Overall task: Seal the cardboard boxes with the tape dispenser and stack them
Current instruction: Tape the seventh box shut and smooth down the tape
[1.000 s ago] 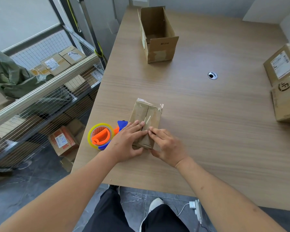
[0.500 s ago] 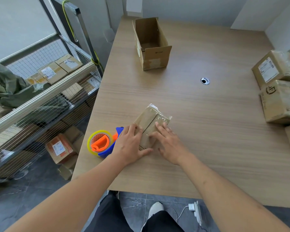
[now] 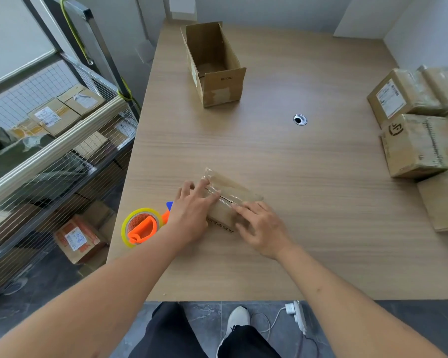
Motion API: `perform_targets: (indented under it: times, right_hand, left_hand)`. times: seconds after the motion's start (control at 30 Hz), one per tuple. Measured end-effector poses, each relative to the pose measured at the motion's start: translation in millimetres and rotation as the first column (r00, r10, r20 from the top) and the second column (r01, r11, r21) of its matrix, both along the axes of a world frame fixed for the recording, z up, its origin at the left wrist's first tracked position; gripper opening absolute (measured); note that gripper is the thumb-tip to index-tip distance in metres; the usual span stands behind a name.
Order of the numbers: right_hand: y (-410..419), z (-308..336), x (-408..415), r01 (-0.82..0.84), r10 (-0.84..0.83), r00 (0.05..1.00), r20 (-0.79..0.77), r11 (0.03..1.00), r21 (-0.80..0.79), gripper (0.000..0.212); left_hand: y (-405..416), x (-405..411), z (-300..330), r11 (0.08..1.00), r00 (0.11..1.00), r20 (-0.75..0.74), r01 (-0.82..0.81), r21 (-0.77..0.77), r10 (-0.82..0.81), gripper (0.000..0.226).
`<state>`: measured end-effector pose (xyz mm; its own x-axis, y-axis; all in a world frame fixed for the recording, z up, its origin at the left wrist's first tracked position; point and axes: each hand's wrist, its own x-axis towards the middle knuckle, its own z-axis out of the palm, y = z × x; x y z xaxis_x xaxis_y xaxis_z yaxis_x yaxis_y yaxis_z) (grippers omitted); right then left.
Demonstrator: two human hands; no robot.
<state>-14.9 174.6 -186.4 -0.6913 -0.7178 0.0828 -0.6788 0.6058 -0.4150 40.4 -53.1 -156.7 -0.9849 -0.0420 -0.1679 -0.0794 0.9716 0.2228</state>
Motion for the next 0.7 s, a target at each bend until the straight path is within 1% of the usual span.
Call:
perform_targets:
  times: [0.07,0.13,0.17,0.27,0.33,0.4,0.47,0.53,0.57,0.6,0.7]
  right_hand:
    - [9,-7,-10,0.04,-0.04,0.999,-0.021,0.999,0.008,0.041]
    - [14,-12,-14,0.08,-0.076,0.994,-0.074,0.996,0.043,0.039]
    - [14,-13,-13,0.105,-0.098,0.989,-0.109,0.993,0.061,0.039]
    - [5,-13,-2,0.207,-0.176,0.958,-0.229,0.971,0.121,0.042]
    - [-3,-12,8,0.27,-0.223,0.934,-0.281,0.952,0.141,0.044]
    - [-11,-12,20,0.315,-0.258,0.913,-0.317,0.938,0.144,0.044]
    - [-17,-11,26,0.334,-0.281,0.909,-0.307,0.933,0.132,0.045]
    - [-17,-11,23,0.3,-0.273,0.929,-0.248,0.951,0.076,0.047]
    - [-13,-11,19,0.253,-0.238,0.95,-0.205,0.966,0.052,0.049]
    - [-9,-13,15,0.192,-0.183,0.969,-0.167,0.981,0.039,0.052]
    - [3,-16,0,0.056,-0.052,0.992,-0.111,0.998,0.025,0.061]
  left_hand:
    - [9,2,-3,0.998,0.997,-0.072,-0.015,0.068,0.02,0.069]
    - [16,6,-10,0.992,0.994,-0.107,-0.018,0.126,0.032,0.058]
    - [18,8,-14,0.994,0.994,-0.111,-0.01,0.11,0.022,0.055]
    - [21,7,-17,1.0,0.997,-0.07,0.026,-0.018,-0.027,0.061]
    - [19,1,-18,0.997,0.998,-0.013,0.066,-0.027,-0.067,0.061]
    - [16,-5,-18,0.993,0.994,0.01,0.106,0.045,-0.106,0.063]
    - [12,-6,-17,0.975,0.991,-0.039,0.133,0.18,-0.128,0.066]
    - [5,-3,-19,0.94,0.978,-0.115,0.202,0.276,-0.176,0.058]
    - [1,0,-21,0.926,0.968,-0.139,0.242,0.289,-0.21,0.053]
    - [-2,4,-24,0.918,0.962,-0.141,0.268,0.293,-0.236,0.055]
    - [-6,14,-31,0.918,0.958,-0.119,0.285,0.275,-0.262,0.08]
